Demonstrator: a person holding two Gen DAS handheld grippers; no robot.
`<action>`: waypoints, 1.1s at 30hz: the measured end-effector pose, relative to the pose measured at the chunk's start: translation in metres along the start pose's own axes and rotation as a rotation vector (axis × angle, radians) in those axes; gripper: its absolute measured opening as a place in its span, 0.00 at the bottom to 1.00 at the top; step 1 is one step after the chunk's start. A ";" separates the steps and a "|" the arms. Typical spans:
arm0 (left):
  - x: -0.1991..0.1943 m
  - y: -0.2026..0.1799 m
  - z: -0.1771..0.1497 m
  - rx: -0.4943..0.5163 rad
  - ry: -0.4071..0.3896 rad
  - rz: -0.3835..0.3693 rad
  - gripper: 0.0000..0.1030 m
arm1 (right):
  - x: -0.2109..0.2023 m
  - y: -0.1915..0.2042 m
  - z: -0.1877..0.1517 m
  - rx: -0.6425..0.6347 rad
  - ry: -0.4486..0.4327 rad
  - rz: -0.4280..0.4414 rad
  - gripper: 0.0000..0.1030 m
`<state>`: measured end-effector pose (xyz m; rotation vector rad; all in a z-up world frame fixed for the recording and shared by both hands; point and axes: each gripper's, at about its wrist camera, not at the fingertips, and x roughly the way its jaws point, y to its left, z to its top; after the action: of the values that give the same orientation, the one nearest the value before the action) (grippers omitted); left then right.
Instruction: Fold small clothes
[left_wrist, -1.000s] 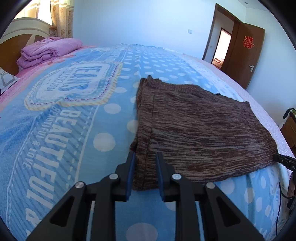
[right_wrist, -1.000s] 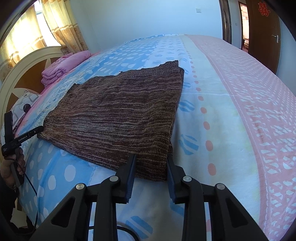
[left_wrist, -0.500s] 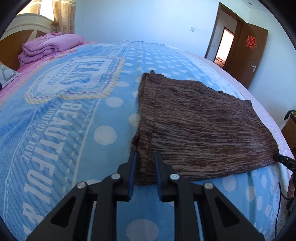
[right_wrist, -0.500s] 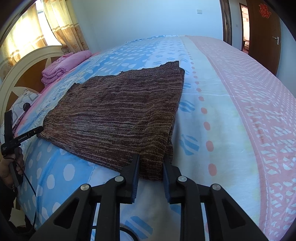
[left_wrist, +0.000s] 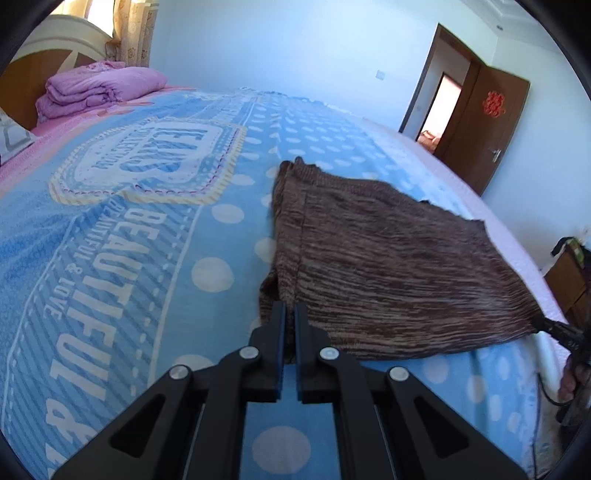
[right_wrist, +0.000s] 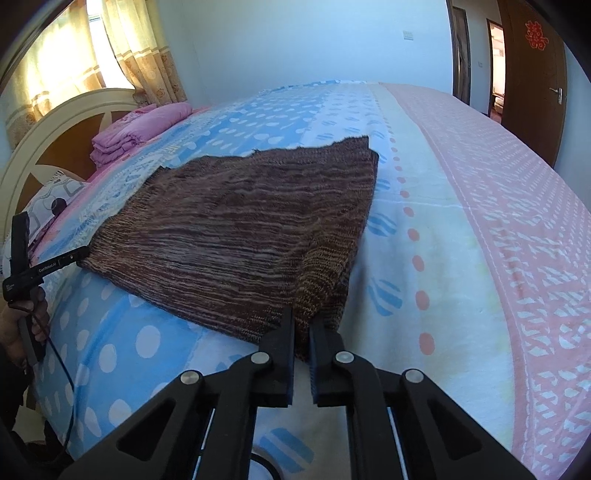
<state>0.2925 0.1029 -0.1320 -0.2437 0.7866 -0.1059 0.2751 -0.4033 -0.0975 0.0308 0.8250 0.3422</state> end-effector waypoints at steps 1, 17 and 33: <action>-0.003 0.001 -0.001 0.000 0.003 -0.004 0.04 | -0.004 0.000 0.000 -0.004 -0.005 0.003 0.05; -0.005 0.014 -0.017 -0.044 0.021 -0.017 0.04 | -0.006 -0.012 -0.009 0.010 0.016 0.017 0.03; -0.041 -0.002 -0.011 0.084 -0.092 0.083 0.03 | -0.008 -0.012 -0.008 -0.016 0.075 -0.062 0.26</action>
<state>0.2561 0.1062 -0.1107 -0.1355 0.6981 -0.0484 0.2676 -0.4176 -0.0990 -0.0223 0.8952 0.2932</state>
